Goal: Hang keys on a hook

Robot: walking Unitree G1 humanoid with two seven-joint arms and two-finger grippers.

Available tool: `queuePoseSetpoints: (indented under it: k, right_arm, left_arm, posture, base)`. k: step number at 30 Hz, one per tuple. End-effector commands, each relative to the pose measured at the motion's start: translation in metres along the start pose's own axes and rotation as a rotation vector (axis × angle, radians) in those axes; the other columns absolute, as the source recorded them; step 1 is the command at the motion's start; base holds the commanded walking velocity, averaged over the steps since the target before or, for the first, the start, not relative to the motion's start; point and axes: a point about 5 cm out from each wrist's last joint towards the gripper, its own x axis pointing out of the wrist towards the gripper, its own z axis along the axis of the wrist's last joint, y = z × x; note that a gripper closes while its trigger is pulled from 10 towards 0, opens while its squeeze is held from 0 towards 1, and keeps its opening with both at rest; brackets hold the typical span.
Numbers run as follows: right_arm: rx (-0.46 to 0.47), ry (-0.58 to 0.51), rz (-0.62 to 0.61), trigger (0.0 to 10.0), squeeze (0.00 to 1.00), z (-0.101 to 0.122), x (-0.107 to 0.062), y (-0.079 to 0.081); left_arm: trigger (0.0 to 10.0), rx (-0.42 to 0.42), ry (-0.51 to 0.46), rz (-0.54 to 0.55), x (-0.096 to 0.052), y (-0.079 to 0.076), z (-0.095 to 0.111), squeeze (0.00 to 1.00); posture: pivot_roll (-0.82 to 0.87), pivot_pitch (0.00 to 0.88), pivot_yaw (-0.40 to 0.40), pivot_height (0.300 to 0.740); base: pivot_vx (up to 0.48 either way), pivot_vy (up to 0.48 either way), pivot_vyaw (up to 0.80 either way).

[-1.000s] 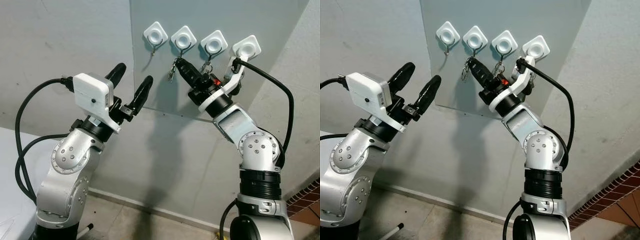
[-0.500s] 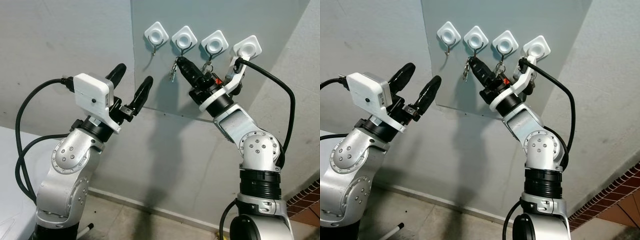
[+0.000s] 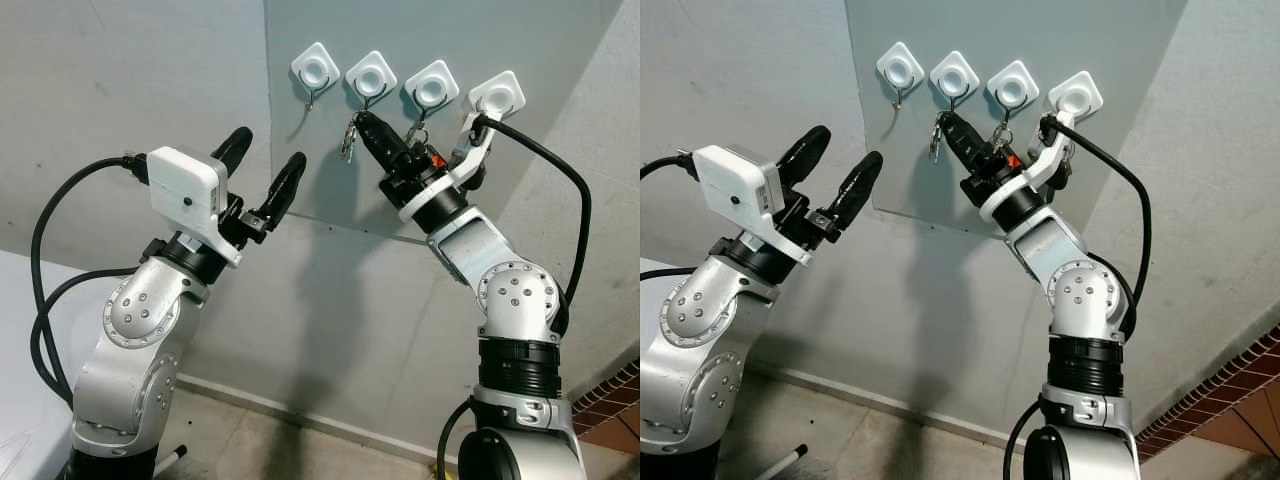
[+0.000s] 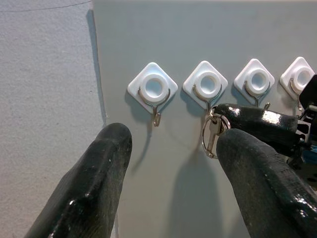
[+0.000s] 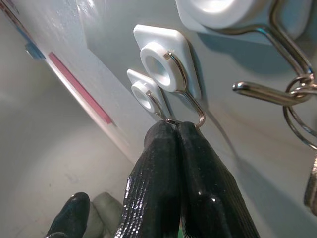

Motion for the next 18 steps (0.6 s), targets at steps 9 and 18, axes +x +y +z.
queuePoseSetpoints:
  k: [9,18]
  right_arm:
    - [0.001,-0.144,0.040,10.0,0.00,0.0286,0.0055,0.0105]
    - [0.024,-0.174,0.028,10.0,0.00,0.0307,0.0036,0.0076]
  left_arm:
    - [10.0,0.007,-0.029,0.000,0.0027,-0.0008,0.0068,0.00]
    - [10.0,0.006,-0.036,-0.003,0.0036,-0.0010,0.0084,0.00]
  posture:
    - [-0.04,0.000,-0.055,0.732]
    - [-0.04,0.000,-0.054,0.732]
  base:
    - [0.000,0.000,0.00]
    - [0.000,0.000,0.00]
